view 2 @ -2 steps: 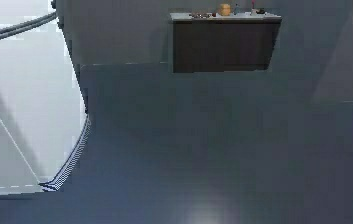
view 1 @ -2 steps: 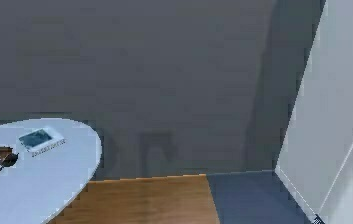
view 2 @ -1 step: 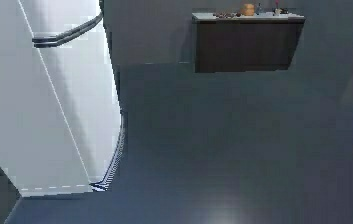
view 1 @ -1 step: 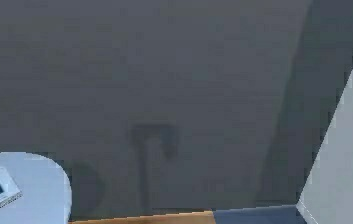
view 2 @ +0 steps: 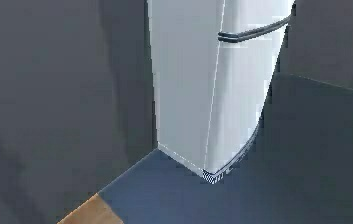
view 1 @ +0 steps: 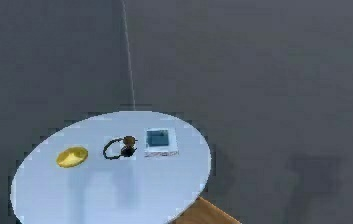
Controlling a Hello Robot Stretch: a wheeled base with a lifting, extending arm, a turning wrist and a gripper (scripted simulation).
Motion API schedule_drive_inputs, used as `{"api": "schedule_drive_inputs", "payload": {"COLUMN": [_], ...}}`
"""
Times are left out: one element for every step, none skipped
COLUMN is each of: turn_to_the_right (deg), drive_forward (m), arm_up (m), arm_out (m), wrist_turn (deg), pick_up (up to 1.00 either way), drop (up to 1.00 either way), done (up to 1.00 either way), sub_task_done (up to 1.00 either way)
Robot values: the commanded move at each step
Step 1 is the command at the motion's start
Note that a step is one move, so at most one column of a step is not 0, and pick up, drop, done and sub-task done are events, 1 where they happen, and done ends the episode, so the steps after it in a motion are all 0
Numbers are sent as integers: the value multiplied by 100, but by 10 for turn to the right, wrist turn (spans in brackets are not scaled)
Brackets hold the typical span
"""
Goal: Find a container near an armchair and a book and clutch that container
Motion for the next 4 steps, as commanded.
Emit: {"api": "schedule_drive_inputs", "payload": {"turn_to_the_right": [-450, -450, -180, 0], "drive_forward": [0, 0, 0, 10], "arm_up": [0, 0, 0, 0], "arm_out": [0, 0, 0, 0], "wrist_turn": [0, 0, 0, 0], "pick_up": [0, 0, 0, 0], "drop": [0, 0, 0, 0], "done": [0, 0, 0, 0], "sub_task_done": [0, 0, 0, 0]}}
